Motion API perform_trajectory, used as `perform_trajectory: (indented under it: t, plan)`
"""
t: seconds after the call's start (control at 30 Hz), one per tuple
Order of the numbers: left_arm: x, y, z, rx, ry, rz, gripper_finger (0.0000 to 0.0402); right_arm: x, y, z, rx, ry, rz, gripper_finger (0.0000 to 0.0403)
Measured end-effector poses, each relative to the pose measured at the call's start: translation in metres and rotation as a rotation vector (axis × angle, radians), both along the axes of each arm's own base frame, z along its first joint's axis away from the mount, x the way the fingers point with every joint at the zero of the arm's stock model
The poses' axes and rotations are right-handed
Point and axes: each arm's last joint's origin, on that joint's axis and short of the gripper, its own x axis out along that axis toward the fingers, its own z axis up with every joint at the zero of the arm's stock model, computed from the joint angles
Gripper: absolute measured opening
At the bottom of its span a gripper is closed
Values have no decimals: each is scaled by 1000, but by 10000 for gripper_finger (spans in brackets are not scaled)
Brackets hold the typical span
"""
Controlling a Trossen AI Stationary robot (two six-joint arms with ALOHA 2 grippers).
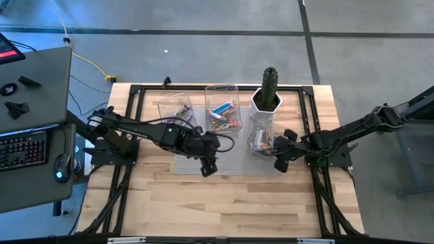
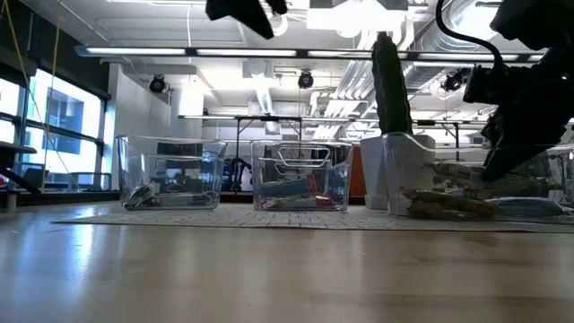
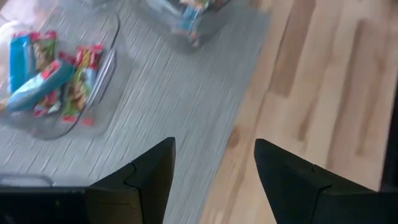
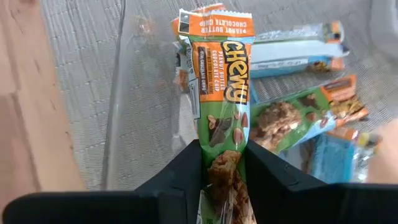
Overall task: Pick and place Granola Bars by type
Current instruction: Put the yellow granola bar into the right bin
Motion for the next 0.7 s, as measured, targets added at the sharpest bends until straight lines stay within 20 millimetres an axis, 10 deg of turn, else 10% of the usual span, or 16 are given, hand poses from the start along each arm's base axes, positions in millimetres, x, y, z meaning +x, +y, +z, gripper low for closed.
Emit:
perform_trajectory:
  t: [0.7]
  plan:
    - [14, -3, 12, -48, -195, 0, 213, 0, -5, 4, -72, -105, -220, 101]
